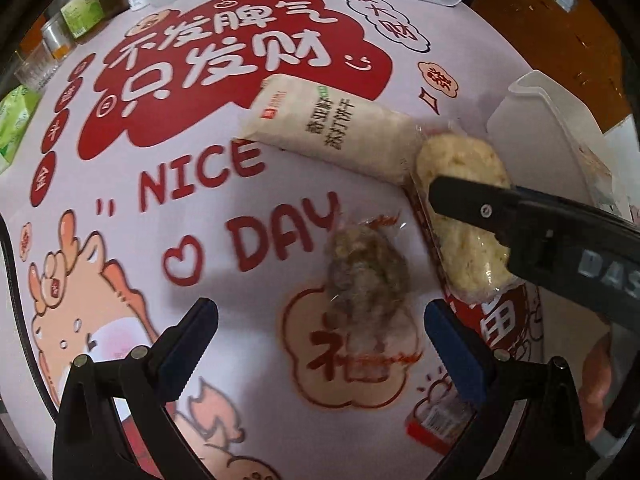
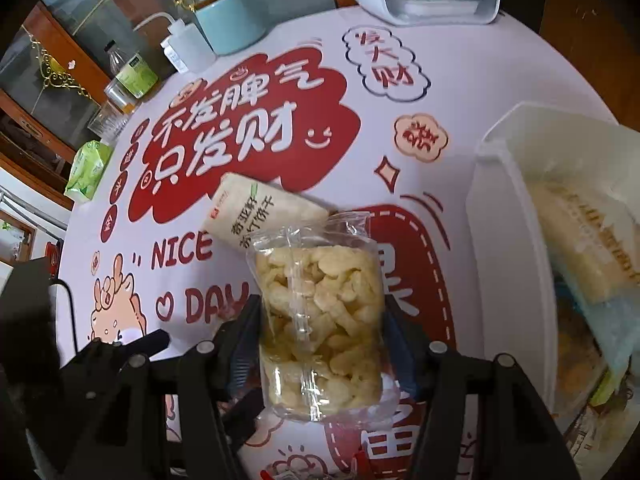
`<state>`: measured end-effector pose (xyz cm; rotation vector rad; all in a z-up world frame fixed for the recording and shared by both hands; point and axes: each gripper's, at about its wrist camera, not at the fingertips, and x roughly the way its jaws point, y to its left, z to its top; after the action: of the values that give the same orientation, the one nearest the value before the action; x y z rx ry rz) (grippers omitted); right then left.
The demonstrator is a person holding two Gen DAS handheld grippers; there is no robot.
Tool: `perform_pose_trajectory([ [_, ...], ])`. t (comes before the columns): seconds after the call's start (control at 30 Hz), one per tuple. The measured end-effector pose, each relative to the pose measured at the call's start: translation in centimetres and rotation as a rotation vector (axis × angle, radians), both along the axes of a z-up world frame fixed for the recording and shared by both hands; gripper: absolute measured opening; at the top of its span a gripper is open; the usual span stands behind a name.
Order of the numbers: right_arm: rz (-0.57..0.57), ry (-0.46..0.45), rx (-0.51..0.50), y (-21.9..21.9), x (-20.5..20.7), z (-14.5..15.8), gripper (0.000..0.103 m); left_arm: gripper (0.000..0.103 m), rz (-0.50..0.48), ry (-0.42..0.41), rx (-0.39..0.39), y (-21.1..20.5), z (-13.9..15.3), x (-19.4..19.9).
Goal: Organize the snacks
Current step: 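Grasp the clear bag of dark nuts with the left tool while the right tool grasps the yellow puffs bag, then carry the nut bag and puffs bag over the white tray and release both inside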
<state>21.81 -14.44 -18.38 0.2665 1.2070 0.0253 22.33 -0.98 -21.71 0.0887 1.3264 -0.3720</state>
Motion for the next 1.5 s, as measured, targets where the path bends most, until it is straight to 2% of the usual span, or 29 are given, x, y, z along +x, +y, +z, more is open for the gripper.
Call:
perform_pose_trajectory([
  [0.23, -0.004, -0.019, -0.019, -0.2, -0.4, 0.6, 0.059, 0.102, 0.047, 0.003, 0.002, -1.3, -0.8, 0.8],
  [0.3, -0.005, -0.022, -0.021, -0.3, -0.6, 0.8, 0.059, 0.092, 0.075, 0.008, 0.009, -1.3, -1.1, 0.8],
  [0.33, -0.006, -0.024, -0.021, -0.4, -0.7, 0.8, 0.059, 0.090, 0.083, -0.006, 0.016, -1.4, -1.0, 0.8],
  [0.43, -0.008, -0.031, -0.017, -0.6, -1.0, 1.1, 0.059, 0.060, 0.086, -0.035, 0.041, -1.8, -0.8, 0.9],
  [0.47, -0.008, -0.034, -0.016, -0.6, -1.2, 1.2, 0.059, 0.046, 0.081, -0.042, 0.045, -1.8, -0.6, 0.9],
  [0.67, 0.012, -0.070, -0.024, -0.5, -2.5, 2.5, 0.059, 0.046, 0.114, -0.038, 0.057, -0.8, 0.5, 0.2],
  [0.83, 0.023, -0.100, -0.020, -0.7, -4.0, 4.0, 0.059, 0.046, 0.118, -0.089, 0.098, -0.3, 3.0, -1.3],
  [1.1, 0.051, -0.167, -0.021, -1.4, -7.1, 7.1, 0.059, 0.046, 0.144, -0.159, 0.079, 0.7, 7.9, -4.0],
  [1.33, 0.053, -0.251, -0.032, -3.4, -10.8, 10.5, 0.059, 0.046, 0.136, -0.247, 0.042, -1.4, 12.7, -6.7],
  [1.5, 0.004, -0.305, -0.047, -6.4, -13.6, 12.6, 0.059, 0.046, 0.111, -0.298, 0.016, -4.0, 15.7, -8.8],
])
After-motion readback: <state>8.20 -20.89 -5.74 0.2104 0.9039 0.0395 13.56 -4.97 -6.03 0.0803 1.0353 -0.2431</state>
